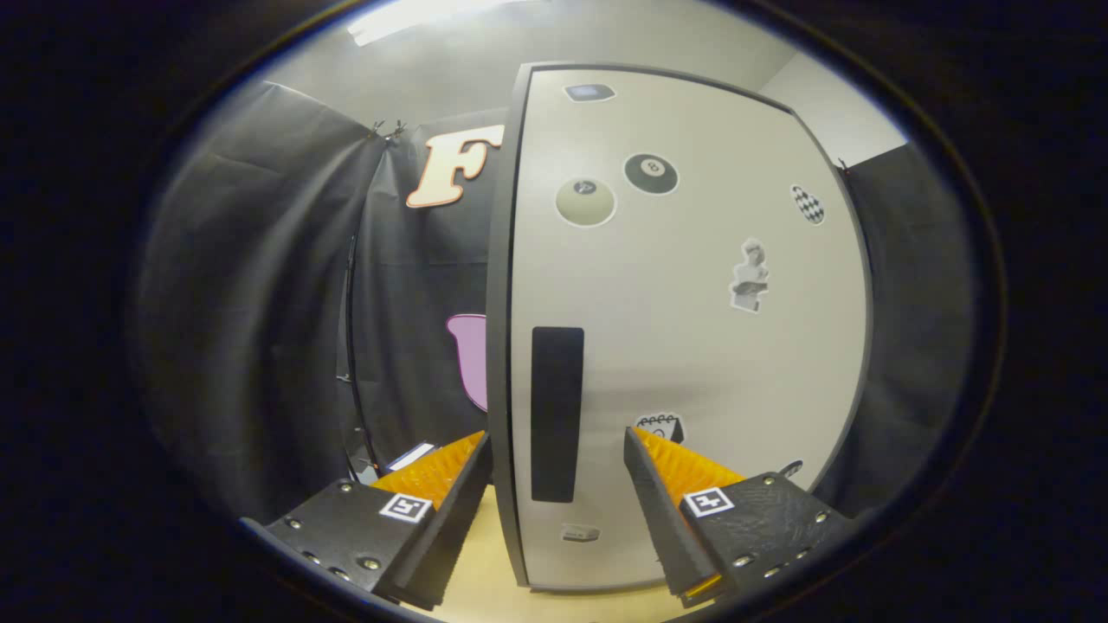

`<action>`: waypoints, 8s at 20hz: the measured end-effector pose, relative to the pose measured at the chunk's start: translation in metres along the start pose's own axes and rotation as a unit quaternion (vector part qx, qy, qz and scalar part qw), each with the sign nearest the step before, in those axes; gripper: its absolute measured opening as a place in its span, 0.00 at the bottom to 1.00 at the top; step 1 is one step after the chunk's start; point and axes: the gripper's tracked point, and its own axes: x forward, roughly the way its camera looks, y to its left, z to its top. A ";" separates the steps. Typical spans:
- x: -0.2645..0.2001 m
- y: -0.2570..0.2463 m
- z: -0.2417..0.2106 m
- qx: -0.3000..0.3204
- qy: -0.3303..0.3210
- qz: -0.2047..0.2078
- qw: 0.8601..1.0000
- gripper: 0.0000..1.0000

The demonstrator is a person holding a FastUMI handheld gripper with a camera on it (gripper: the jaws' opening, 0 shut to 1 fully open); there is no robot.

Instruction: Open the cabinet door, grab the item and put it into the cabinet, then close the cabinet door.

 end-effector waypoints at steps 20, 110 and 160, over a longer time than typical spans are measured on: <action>0.024 -0.001 -0.003 0.029 0.029 -0.015 0.999 0.25; -0.273 -0.321 0.012 0.061 0.019 -0.127 0.990 0.05; -0.101 -0.057 -0.428 0.071 0.316 -0.019 0.946 0.98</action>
